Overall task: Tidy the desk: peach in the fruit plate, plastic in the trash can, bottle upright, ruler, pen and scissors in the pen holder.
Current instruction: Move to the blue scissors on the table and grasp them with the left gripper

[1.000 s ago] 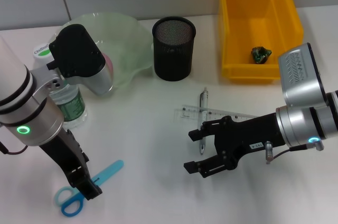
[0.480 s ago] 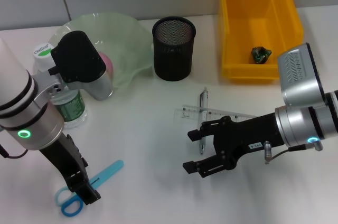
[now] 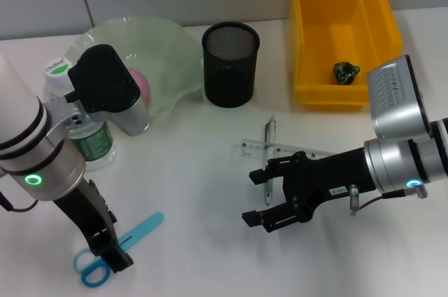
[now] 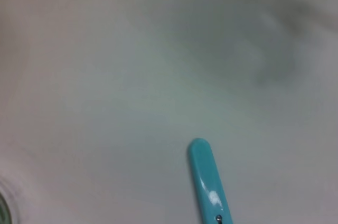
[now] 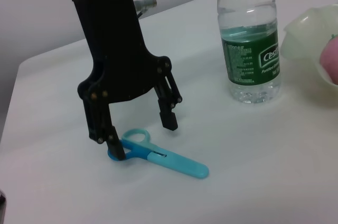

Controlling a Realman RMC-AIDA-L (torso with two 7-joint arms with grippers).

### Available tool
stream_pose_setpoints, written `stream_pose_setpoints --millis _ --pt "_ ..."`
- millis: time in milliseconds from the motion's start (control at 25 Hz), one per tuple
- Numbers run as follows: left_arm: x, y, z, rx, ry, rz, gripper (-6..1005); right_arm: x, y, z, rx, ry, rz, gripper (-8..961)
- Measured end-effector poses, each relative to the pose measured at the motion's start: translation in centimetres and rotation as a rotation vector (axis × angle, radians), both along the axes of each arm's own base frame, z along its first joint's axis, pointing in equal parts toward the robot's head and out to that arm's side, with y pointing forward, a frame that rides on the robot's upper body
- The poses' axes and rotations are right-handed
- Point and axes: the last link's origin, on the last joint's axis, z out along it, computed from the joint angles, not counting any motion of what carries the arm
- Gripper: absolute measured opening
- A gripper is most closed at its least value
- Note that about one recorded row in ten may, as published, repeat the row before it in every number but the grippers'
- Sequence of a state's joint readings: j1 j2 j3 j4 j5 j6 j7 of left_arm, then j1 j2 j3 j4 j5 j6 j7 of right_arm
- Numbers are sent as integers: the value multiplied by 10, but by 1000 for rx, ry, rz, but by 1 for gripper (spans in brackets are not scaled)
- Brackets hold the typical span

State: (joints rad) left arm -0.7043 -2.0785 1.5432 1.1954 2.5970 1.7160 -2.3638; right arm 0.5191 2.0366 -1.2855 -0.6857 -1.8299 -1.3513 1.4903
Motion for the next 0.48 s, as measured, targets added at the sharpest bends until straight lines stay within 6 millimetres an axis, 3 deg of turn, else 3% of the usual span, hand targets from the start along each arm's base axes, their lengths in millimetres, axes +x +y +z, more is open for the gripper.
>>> stream_pose_setpoints --millis 480 --pt "-1 0 -1 -6 0 -9 810 1 0 -1 4 -1 -5 828"
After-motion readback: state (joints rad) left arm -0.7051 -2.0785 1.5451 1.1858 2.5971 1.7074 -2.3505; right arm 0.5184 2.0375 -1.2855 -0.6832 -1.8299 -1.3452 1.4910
